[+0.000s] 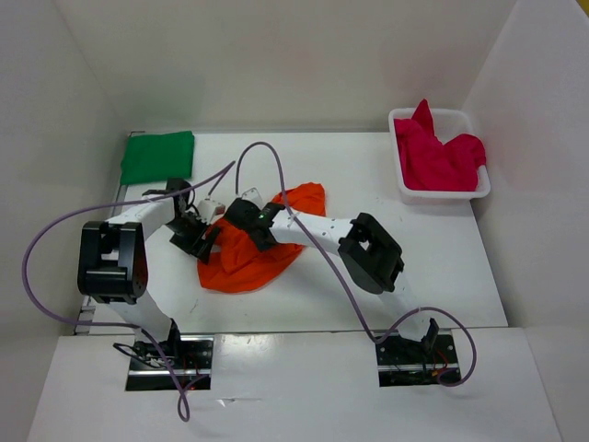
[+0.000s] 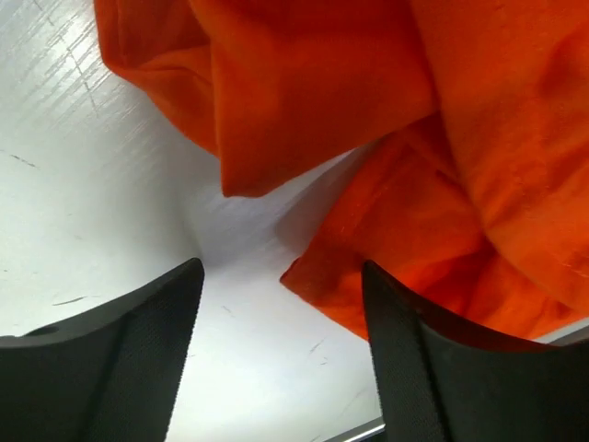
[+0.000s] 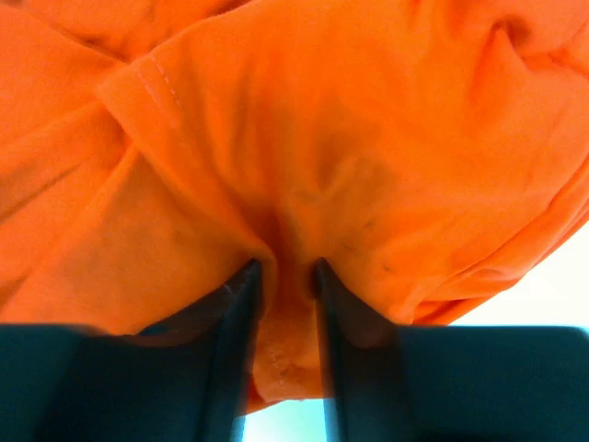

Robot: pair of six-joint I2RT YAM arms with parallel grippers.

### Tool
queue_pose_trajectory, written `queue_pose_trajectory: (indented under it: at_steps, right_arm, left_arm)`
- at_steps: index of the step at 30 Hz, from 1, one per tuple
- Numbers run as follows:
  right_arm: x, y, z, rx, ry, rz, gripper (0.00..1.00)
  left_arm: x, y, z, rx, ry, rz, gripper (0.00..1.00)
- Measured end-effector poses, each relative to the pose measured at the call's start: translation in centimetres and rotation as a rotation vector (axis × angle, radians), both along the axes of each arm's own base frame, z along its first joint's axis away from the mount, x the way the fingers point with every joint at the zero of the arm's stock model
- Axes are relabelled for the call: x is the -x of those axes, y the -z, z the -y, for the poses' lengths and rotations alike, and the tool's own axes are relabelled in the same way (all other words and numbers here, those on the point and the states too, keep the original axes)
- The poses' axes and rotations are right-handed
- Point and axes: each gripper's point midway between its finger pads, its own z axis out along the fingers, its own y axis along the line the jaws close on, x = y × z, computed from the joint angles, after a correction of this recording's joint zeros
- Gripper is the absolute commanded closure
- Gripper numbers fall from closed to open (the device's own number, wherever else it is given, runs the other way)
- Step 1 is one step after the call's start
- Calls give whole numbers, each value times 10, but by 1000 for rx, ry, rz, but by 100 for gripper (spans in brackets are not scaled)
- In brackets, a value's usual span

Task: Fold and stack the t-shirts
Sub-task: Flatten out the tshirt

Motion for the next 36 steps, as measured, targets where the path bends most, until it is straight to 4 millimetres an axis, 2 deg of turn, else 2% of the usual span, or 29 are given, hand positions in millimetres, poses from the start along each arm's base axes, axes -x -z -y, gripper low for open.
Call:
queue_pose_trajectory:
  at_steps: [1,4,5,7,9,12,14,16,18,20,21,22,23,24,25,28,30,32,34,36]
  right_arm:
    - [-1,0,1,-1,9,4,78]
    - [-4,-1,3,-4,31,10,100]
    - [-6,-1,4,-6,40,13,100]
    - [-9,-3,8,-14,61,16,100]
    - [-14,-8,13,-30,90,24,100]
    - [-19,-25,31,-73,159,34,100]
    - [-20,-41,57,-117,231,34,100]
    - [-20,-60,93,-195,337,30,100]
    - [-17,-76,144,-277,477,31,100]
    - [-10,-86,196,-351,630,44,100]
    - [-2,-86,212,-377,684,43,99]
    - [10,-83,224,-402,732,30,72]
    - [23,-78,229,-427,764,5,58]
    - [36,-70,230,-438,773,-29,50]
    - [49,-61,229,-451,788,-70,38]
    - [83,-34,229,-462,841,-189,34]
    - [97,-29,231,-473,874,-226,34]
    - [96,-37,232,-503,886,-203,33]
    - [87,-48,233,-528,887,-169,33]
    - [73,-46,237,-504,901,-149,27]
  left_arm:
    - [-1,0,-1,-6,7,4,34]
    - [2,3,-3,-15,15,-5,51]
    - [3,4,-3,-12,21,-9,65]
    - [5,7,-1,-1,31,-17,85]
    - [6,9,1,14,37,-28,100]
    - [7,9,5,36,41,-31,100]
    - [6,8,7,47,40,-28,100]
    - [5,7,6,47,38,-20,100]
    - [2,1,3,45,28,1,100]
    - [-5,-8,-6,39,2,35,100]
    - [-10,-14,-12,30,-14,58,100]
    - [-15,-20,-17,21,-26,84,100]
    - [-18,-25,-21,11,-36,104,100]
    - [-20,-30,-25,2,-43,121,100]
    - [-22,-35,-27,-8,-46,139,100]
    - [-18,-44,-27,-19,-31,154,100]
    - [-14,-46,-25,-24,-18,150,100]
    - [-12,-48,-24,-26,-10,147,100]
    - [-10,-50,-22,-26,-3,147,100]
    - [-7,-49,-22,-28,-4,144,100]
